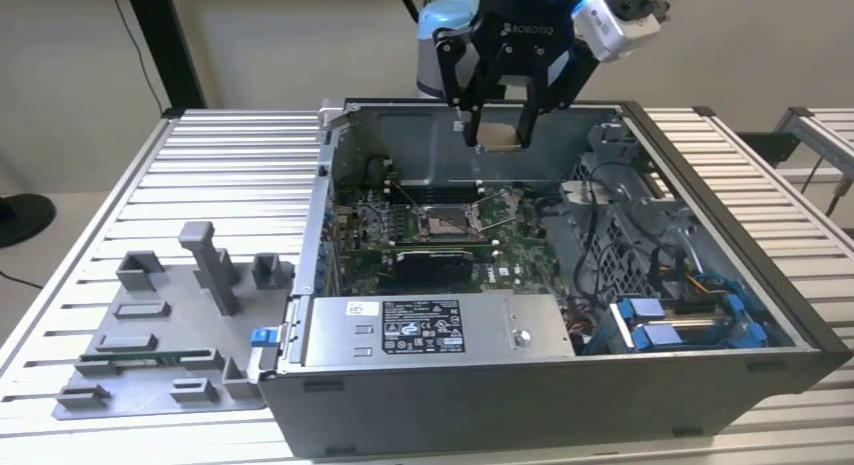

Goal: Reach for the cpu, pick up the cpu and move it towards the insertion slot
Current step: 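Pick up the cpu and move it towards the insertion slot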

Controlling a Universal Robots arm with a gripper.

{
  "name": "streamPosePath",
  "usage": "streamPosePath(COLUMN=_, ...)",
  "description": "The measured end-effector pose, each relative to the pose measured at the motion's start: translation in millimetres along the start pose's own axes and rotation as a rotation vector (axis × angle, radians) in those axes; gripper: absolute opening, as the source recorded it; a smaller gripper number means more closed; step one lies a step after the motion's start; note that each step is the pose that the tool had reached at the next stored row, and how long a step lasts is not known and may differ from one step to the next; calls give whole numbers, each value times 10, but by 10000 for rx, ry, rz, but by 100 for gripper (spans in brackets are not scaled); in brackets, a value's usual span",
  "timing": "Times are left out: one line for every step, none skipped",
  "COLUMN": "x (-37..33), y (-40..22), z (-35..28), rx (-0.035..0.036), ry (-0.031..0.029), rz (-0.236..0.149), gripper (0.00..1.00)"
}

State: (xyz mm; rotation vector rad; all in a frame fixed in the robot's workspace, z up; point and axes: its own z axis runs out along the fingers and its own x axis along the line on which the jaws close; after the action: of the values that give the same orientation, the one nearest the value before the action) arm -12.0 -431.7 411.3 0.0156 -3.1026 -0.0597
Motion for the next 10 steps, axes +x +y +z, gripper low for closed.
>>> streamPosePath(x=6, y=44, z=4, rx=1, ry=2, rz=1, gripper=0)
streamPosePath(x=14, y=85, z=9, rx=0, ry=4, rz=1, gripper=0)
streamPosePath(x=25, y=128, z=14, rx=0, ry=4, rz=0, gripper=0)
streamPosePath(x=38, y=169, z=18, rx=1, ry=5, rz=0, gripper=0)
streamPosePath(x=50, y=208, z=22, rx=0, ry=4, rz=-1, gripper=0)
streamPosePath(x=63, y=249, z=26, rx=0, ry=5, rz=0, gripper=0)
streamPosePath(x=75, y=292, z=30, rx=1, ry=5, rz=1, gripper=0)
streamPosePath(x=86, y=331, z=34, rx=1, ry=5, rz=0, gripper=0)
streamPosePath(x=96, y=370, z=39, rx=0, ry=5, rz=0, gripper=0)
streamPosePath(x=106, y=412, z=43, rx=0, ry=5, rz=0, gripper=0)
